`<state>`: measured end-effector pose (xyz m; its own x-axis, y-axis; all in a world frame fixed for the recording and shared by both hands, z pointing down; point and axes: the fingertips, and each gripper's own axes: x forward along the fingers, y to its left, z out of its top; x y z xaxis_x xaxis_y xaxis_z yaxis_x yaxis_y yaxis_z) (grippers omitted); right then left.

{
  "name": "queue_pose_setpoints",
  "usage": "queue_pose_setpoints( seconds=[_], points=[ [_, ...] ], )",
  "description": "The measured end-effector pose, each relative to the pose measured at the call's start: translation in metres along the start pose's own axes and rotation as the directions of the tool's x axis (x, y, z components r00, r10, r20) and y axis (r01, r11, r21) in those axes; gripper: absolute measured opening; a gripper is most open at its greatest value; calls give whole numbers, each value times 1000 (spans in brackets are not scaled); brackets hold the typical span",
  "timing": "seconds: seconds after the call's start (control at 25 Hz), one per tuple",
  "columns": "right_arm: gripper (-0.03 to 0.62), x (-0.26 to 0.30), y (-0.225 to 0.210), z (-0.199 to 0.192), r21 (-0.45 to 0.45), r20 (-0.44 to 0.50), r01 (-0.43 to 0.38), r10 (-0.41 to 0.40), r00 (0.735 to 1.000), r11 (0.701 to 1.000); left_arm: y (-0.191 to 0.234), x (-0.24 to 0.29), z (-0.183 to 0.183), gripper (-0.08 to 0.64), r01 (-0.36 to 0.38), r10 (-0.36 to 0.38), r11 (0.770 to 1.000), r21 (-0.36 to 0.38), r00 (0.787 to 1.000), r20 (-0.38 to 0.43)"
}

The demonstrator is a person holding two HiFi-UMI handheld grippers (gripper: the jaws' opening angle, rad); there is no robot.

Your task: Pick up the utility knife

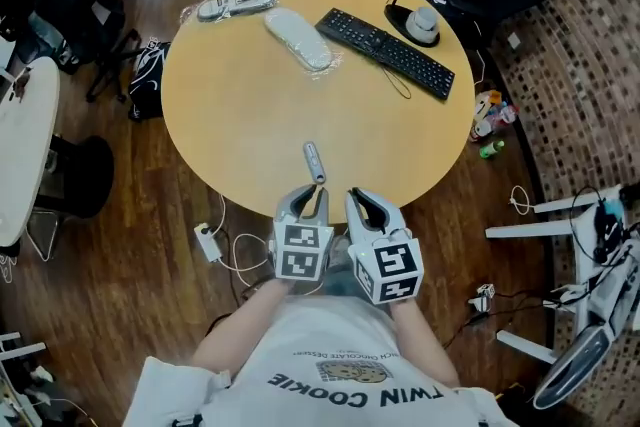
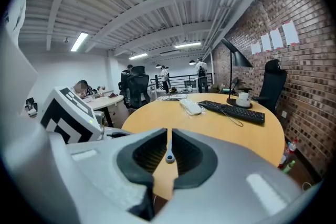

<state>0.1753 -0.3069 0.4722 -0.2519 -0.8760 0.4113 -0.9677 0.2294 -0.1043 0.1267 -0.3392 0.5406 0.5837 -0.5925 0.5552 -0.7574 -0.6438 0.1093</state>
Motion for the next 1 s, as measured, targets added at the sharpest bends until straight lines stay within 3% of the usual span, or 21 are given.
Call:
queue_pose_setpoints(
  seconds=[0.32,0.72,1.0],
  points=[
    [15,23,-47,-2,10,-28,-60,60,998,998,19,53,-10,144,-132,129,991,-26,987,-97],
    [15,51,-84,-1,-22,-71,-158,156,985,987,37,97,-14,235,-283,270,958,-44,944,-188],
    [15,67,-93,-3,-50,-105,-229,223,969,972,44,102,-25,238,-371,344,925,-82,909,-233]
  ],
)
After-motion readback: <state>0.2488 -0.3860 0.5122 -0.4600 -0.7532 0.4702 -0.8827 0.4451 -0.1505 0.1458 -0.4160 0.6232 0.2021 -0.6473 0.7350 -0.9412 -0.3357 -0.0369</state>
